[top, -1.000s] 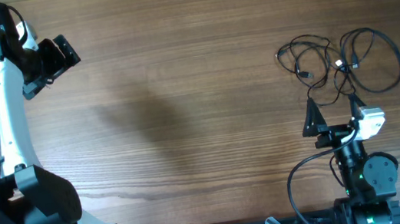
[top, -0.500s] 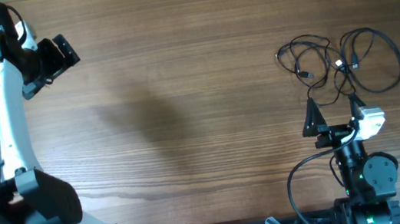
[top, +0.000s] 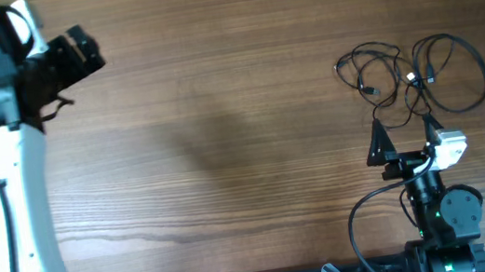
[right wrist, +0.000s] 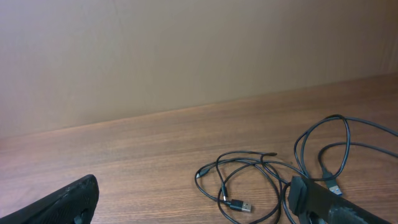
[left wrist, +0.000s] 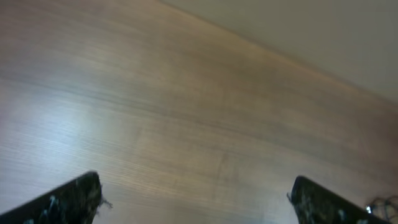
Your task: Untangle cables
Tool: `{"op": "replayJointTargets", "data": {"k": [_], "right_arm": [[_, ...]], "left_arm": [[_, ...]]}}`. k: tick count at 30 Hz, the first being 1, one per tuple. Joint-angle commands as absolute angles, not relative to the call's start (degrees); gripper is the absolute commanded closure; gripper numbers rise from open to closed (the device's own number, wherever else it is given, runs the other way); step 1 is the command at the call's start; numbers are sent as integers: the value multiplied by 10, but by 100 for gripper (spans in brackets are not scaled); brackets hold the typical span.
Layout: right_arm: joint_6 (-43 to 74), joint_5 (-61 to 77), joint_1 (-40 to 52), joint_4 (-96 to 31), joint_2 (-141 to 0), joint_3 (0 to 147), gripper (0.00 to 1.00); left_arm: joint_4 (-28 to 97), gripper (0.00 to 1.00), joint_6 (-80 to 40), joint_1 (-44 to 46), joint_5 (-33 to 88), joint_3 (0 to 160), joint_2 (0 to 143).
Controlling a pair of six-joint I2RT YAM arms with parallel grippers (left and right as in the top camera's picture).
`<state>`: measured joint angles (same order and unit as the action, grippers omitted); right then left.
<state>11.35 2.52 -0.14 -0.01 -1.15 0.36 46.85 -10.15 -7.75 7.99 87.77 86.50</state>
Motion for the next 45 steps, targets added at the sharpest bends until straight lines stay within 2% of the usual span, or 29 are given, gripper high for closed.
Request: {"op": "replayJointTargets", "data": {"k": [1,9,13,16,32,41,45], "right_arm": [[120,26,2,1,-2,3,0],[120,26,1,1,-2,3,0],[120,26,2,1,-2,3,0],[120,26,2,1,-2,3,0],[120,26,1,1,-2,3,0],[120,26,1,1,-2,3,0],[121,26,1,1,-2,3,0]], "left_arm": [[372,0,-92,-50,82,769,865],[-2,0,-95,-46,147,441,822],[-107,0,-95,-46,148,312,791],[-136,0,-95,-46,147,240,766],[-201,0,-142,-46,148,3,623],[23,0,-142,-47,124,3,426],[35,0,-137,-43,117,3,352]]}}
